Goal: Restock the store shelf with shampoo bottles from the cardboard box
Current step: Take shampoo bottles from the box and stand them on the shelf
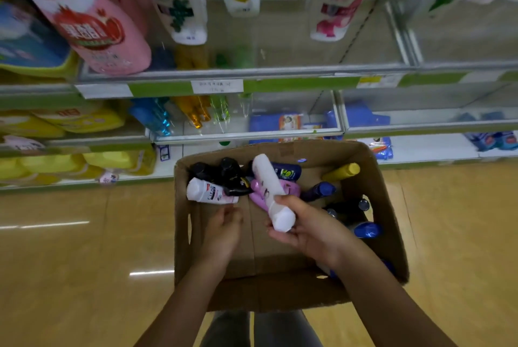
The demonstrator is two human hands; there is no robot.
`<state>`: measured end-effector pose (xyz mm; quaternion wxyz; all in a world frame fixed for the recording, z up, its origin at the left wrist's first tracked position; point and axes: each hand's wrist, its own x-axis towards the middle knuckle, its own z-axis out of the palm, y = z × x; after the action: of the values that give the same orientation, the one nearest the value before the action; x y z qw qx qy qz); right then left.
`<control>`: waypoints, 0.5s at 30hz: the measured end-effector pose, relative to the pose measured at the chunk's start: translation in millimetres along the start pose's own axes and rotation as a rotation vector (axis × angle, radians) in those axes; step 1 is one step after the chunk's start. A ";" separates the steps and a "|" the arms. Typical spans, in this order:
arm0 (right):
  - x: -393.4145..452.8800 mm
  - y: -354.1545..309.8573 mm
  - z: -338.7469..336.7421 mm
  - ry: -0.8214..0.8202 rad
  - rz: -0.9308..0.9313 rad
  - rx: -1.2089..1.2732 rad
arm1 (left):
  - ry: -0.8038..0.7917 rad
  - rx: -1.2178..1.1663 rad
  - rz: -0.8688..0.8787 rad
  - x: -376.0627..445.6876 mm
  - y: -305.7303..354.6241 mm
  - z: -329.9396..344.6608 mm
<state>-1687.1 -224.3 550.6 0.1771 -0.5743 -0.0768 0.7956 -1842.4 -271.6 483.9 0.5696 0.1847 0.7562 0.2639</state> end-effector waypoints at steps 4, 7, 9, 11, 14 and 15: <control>-44.6 -15.1 13.6 -0.135 0.019 -0.113 | -0.027 -0.258 0.080 -14.8 36.0 -18.5; -70.8 -27.7 23.6 -0.249 0.044 -0.209 | -0.133 -0.522 0.131 -26.5 67.4 -36.8; -84.7 -34.5 31.6 -0.286 0.048 -0.291 | -0.177 -0.651 0.153 -31.6 81.9 -47.9; -96.0 -39.7 38.8 -0.322 0.041 -0.345 | -0.198 -0.733 0.182 -39.0 93.3 -56.8; -109.0 -47.4 44.3 -0.372 -0.011 -0.336 | -0.140 -0.781 0.199 -54.6 106.4 -65.3; -111.3 -50.3 45.0 -0.362 -0.050 -0.338 | -0.113 -0.791 0.194 -59.7 110.3 -67.3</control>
<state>-1688.9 -215.2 680.4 0.0816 -0.4419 -0.2533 0.8567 -1892.4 -231.5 611.1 0.6097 0.0362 0.5430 0.5763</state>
